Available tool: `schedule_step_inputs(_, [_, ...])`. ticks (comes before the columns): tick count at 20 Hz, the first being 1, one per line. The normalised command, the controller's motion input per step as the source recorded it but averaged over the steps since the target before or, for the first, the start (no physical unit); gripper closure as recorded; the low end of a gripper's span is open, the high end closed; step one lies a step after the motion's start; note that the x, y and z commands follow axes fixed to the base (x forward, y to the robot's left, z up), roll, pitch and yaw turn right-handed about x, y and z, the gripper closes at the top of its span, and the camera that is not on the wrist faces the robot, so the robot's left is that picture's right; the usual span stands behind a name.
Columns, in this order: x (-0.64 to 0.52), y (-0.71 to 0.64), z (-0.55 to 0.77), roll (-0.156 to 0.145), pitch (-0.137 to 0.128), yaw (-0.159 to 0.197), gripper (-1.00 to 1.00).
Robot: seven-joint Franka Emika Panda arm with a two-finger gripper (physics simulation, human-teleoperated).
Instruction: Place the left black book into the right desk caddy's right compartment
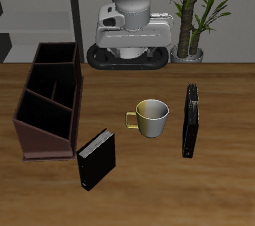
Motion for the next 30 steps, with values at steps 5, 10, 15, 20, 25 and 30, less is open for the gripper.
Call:
schedule_step_inputs(5, [0.03,0.33,0.15,-0.008,-0.043,0.015,-1.00])
schedule_step_inputs(10, [0.20,0.45,0.02,-0.012,0.001,0.016,-1.00])
schedule_step_inputs(15, [0.25,0.38,0.09,-0.022,-0.021,0.007,-1.00])
schedule_step_inputs(20, [0.21,0.39,0.01,-0.015,-0.011,0.007,-1.00])
schedule_step_inputs(25, [0.17,0.29,0.04,-0.004,-0.012,-0.011,-1.00])
schedule_step_inputs(30, [0.24,0.29,-0.03,0.001,-0.001,-0.008,-1.00])
